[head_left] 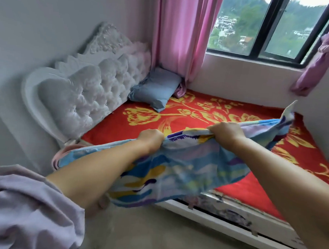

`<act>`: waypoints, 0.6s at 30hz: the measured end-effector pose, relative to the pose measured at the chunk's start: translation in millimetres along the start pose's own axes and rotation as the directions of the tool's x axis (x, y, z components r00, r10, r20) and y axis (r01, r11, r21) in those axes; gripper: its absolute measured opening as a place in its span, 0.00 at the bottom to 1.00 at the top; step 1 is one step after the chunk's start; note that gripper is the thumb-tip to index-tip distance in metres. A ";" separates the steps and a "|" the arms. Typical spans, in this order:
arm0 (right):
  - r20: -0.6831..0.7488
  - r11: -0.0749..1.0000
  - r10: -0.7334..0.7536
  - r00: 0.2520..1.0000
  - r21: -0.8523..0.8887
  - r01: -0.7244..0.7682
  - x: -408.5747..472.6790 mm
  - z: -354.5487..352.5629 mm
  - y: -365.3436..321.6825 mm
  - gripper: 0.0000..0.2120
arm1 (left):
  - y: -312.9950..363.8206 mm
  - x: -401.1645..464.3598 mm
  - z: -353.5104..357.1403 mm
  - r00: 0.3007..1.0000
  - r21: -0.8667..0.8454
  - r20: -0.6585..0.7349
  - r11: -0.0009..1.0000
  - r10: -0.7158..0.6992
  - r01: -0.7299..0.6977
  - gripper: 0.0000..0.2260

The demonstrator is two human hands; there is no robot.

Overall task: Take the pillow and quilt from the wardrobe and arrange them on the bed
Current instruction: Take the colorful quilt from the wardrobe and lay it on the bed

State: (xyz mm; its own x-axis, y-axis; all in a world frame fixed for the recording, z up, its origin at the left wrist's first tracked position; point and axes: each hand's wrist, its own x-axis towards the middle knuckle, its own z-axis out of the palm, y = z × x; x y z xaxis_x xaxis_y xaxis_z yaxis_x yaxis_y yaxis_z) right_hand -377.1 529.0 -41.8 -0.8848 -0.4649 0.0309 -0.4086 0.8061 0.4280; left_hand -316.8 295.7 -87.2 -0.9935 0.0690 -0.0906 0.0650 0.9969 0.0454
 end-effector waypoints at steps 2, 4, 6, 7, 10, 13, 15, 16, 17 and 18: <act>-0.027 1.000 0.015 1.000 -0.003 -0.015 38.1 -11.4 12.1 0.13 | -13.3 34.0 -15.9 0.998 0.017 -0.053 0.999 0.027 -0.026 0.08; -0.071 1.000 0.024 0.997 -0.005 -0.025 73.1 -21.2 21.6 0.14 | -26.4 65.4 -27.6 0.994 0.033 -0.103 0.999 0.031 -0.028 0.08; -0.109 0.999 0.007 0.994 -0.034 -0.011 109.7 -26.2 27.8 0.13 | -40.1 94.7 -35.0 0.991 0.030 -0.132 0.999 0.014 -0.010 0.08; -0.123 0.998 -0.009 0.992 -0.057 0.002 129.9 -28.0 30.6 0.13 | -47.1 109.4 -37.3 0.989 0.024 -0.145 1.000 0.002 0.002 0.09; -0.152 0.997 -0.044 0.987 -0.076 0.033 197.2 -29.0 36.3 0.14 | -69.3 154.5 -41.8 0.983 -0.024 -0.178 0.999 -0.042 0.039 0.10; -0.174 0.996 -0.064 0.983 -0.073 0.052 271.9 -28.0 36.9 0.14 | -98.4 204.2 -45.2 0.976 -0.060 -0.190 0.993 -0.107 0.097 0.10; -0.195 0.992 -0.101 0.976 -0.100 0.082 324.6 -24.8 36.4 0.14 | -120.1 240.8 -46.8 0.973 -0.080 -0.184 0.989 -0.140 0.127 0.09; -0.194 0.989 -0.122 0.973 -0.108 0.102 350.0 -23.4 36.6 0.14 | -130.5 259.3 -47.8 0.972 -0.088 -0.174 0.986 -0.156 0.142 0.08; -0.187 0.986 -0.145 0.972 -0.109 0.126 375.7 -21.7 36.6 0.13 | -140.8 277.6 -48.0 0.972 -0.097 -0.160 0.983 -0.173 0.159 0.08; -0.178 0.982 -0.168 0.970 -0.115 0.149 400.1 -19.3 36.0 0.13 | -150.1 294.6 -47.4 0.971 -0.103 -0.150 0.979 -0.189 0.175 0.07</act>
State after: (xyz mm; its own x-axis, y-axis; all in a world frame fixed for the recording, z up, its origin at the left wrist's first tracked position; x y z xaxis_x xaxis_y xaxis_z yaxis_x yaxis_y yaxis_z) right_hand -741.5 364.9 3.4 -0.7493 -0.6515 0.1189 -0.5078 0.6804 0.5285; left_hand -623.7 164.6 -73.5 -0.9905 -0.1272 0.0524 -0.1195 0.9841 0.1311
